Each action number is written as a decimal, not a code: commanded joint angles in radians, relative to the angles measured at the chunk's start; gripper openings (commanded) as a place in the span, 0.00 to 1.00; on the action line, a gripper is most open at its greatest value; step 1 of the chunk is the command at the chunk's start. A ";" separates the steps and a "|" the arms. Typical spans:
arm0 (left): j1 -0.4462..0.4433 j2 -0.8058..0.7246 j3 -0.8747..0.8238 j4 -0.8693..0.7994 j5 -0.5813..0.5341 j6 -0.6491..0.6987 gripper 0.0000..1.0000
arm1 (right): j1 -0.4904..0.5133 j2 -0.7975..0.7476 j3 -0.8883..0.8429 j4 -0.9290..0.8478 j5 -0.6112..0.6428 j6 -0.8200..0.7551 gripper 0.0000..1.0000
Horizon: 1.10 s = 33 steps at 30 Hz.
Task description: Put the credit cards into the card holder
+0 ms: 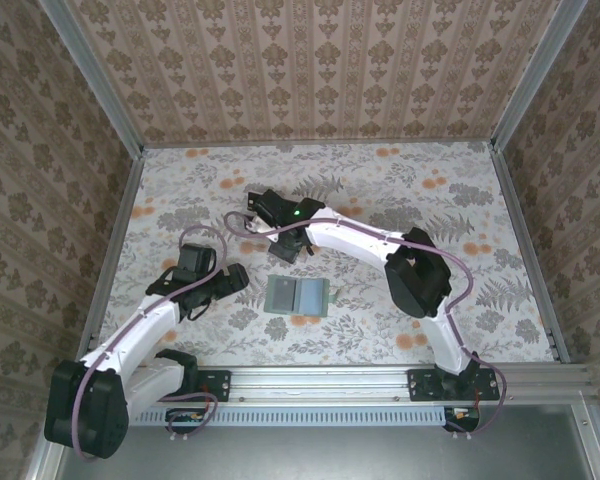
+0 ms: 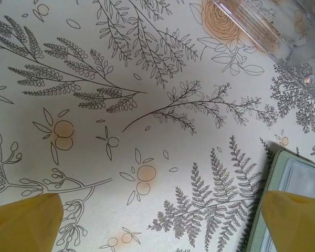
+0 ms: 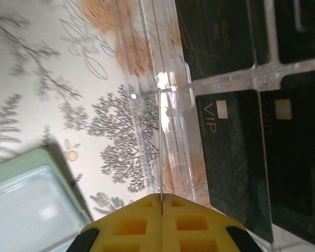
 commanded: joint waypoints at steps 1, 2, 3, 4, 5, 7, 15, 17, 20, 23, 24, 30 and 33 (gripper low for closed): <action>0.008 0.003 0.005 0.016 0.013 0.020 1.00 | 0.040 -0.124 -0.013 -0.022 -0.023 0.049 0.00; 0.008 0.003 0.004 0.016 0.015 0.020 1.00 | 0.050 -0.146 -0.031 -0.016 -0.018 0.077 0.00; 0.008 0.002 0.005 0.016 0.015 0.019 1.00 | 0.060 -0.168 -0.048 -0.012 -0.010 0.119 0.00; 0.006 0.001 0.004 0.016 0.014 0.018 1.00 | 0.065 -0.186 -0.063 -0.011 -0.005 0.159 0.00; 0.006 0.003 0.004 0.015 0.015 0.015 1.00 | 0.072 -0.209 -0.084 -0.004 -0.002 0.215 0.00; 0.006 0.000 0.003 0.017 0.015 0.015 1.00 | 0.074 -0.255 -0.135 0.018 0.002 0.355 0.00; -0.004 -0.001 0.000 0.025 0.009 0.006 1.00 | 0.077 -0.457 -0.525 0.285 -0.018 0.994 0.00; -0.008 -0.001 0.000 0.028 0.006 0.004 1.00 | 0.078 -0.488 -0.617 0.357 -0.012 1.102 0.00; -0.016 0.001 -0.004 0.032 0.003 0.001 1.00 | 0.086 -0.510 -0.711 0.436 -0.007 1.207 0.00; -0.024 0.009 -0.005 0.036 0.001 -0.001 1.00 | 0.099 -0.510 -0.753 0.470 -0.010 1.263 0.00; -0.026 0.013 -0.004 0.038 0.001 -0.002 1.00 | 0.104 -0.507 -0.763 0.477 -0.009 1.278 0.00; -0.039 0.024 -0.006 0.049 -0.003 -0.008 1.00 | 0.133 -0.485 -0.802 0.513 -0.001 1.349 0.00; -0.044 0.026 -0.007 0.049 -0.008 -0.009 1.00 | 0.144 -0.470 -0.807 0.509 0.004 1.365 0.00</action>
